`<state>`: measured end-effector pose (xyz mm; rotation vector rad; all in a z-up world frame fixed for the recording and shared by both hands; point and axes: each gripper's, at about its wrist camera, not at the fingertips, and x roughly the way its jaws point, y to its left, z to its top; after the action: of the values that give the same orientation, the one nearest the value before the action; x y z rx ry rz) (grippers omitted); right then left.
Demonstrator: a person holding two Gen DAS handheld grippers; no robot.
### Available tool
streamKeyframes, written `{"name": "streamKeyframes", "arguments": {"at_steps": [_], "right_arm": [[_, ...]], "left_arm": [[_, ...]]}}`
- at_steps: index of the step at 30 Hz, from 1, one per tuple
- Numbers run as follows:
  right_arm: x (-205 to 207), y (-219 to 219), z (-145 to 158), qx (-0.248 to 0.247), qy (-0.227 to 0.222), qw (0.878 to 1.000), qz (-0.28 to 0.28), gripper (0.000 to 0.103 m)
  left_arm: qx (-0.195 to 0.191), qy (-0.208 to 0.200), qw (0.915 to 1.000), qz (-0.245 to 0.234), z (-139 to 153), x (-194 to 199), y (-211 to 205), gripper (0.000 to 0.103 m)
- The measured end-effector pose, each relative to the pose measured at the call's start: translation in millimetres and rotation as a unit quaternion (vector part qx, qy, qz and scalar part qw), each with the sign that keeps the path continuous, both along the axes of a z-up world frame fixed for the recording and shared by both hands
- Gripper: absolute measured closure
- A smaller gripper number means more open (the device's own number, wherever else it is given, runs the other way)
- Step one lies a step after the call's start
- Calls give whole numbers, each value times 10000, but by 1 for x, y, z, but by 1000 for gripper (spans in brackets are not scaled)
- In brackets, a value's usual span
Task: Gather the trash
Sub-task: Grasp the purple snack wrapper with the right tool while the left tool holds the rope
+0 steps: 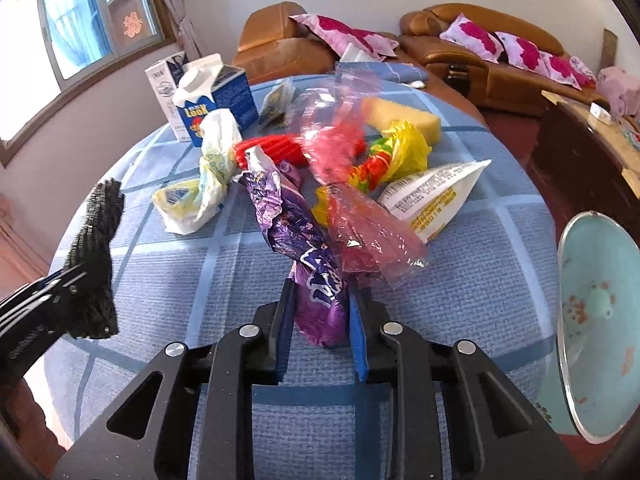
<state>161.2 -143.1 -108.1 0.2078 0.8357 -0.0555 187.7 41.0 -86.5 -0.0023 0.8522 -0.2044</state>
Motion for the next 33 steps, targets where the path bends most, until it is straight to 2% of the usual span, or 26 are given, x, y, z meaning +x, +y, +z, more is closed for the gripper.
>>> {"name": "streamKeyframes", "arguments": {"at_steps": [5, 12, 17, 22, 33], "right_arm": [[-12, 5, 18, 191, -201, 9995, 176, 79], [-33, 7, 50, 329, -708, 9965, 283, 80], [-42, -1, 57, 487, -801, 9953, 260, 80], [-57, -9, 69, 483, -1115, 9925, 140, 80], [-80, -32, 80, 385, -1382, 9893, -268, 80]], "left_arm": [[81, -73, 9999, 47, 3, -3, -1, 79], [175, -221, 9996, 0, 12, -12, -10, 79], [188, -264, 9994, -86, 17, -17, -19, 79], [233, -355, 9989, -186, 22, -25, -29, 79], [320, -515, 9972, -448, 34, -42, -55, 79]]}}
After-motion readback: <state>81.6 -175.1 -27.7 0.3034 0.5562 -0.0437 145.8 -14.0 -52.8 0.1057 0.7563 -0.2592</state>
